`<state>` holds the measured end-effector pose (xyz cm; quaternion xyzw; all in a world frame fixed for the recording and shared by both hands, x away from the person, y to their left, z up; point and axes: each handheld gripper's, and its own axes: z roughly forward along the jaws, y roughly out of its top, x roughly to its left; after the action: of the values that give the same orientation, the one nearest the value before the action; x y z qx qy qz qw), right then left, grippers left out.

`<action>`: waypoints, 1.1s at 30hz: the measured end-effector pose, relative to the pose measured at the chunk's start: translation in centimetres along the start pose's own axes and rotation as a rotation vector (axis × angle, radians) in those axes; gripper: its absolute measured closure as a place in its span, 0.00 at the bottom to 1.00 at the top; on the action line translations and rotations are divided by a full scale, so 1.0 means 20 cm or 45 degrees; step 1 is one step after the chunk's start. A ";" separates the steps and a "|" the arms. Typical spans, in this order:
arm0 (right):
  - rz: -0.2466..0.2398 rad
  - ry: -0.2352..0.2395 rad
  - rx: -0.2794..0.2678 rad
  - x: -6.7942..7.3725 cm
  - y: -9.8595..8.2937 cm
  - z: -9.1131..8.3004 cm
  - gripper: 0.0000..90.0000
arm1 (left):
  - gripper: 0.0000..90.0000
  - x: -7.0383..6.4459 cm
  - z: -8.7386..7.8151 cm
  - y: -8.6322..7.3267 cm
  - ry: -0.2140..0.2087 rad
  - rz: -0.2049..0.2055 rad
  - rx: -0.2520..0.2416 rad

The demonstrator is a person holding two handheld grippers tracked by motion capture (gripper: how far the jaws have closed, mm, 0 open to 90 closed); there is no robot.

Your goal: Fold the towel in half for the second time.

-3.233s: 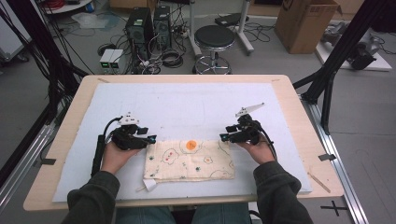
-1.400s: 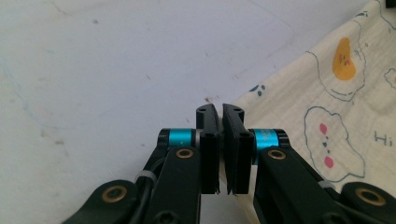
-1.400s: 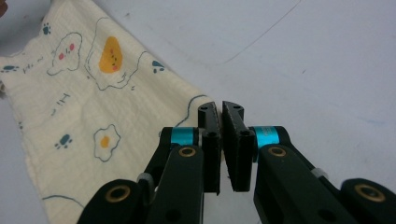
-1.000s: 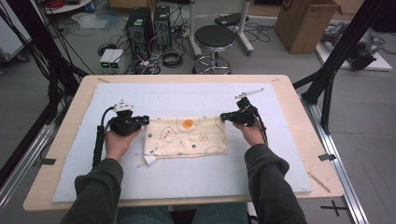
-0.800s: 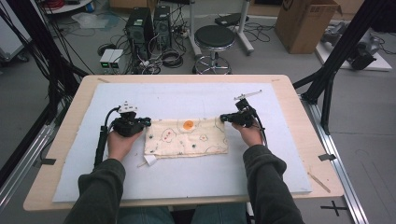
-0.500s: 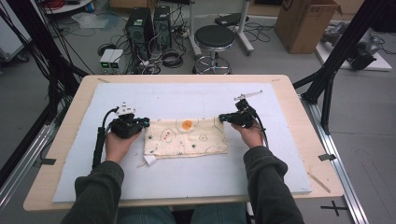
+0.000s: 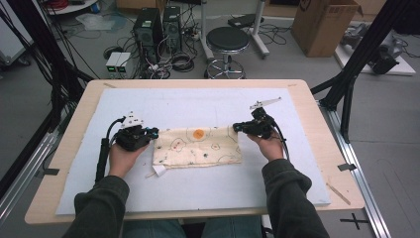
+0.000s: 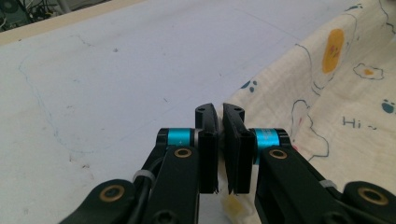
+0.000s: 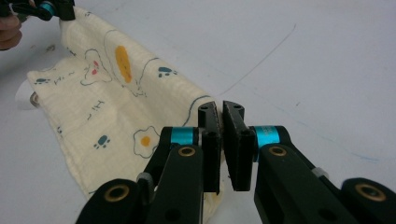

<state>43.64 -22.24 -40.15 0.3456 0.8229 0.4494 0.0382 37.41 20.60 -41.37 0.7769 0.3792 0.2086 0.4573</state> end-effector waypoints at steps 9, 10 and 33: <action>0.012 0.054 -0.027 0.01 -0.09 -0.02 0.95 | 0.93 -0.03 -0.03 -0.06 -0.023 0.021 -0.011; 0.009 0.054 -0.030 0.02 -0.10 -0.02 0.95 | 0.93 -0.03 -0.04 -0.06 -0.027 0.031 -0.006; -0.049 0.117 -0.005 0.10 -0.22 -0.08 0.95 | 0.92 -0.14 -0.13 -0.12 -0.118 0.159 0.022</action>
<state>39.04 -23.80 -42.06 0.3087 0.8294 0.4656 0.0097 33.00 20.55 -42.21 0.8118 0.3102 0.1974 0.4537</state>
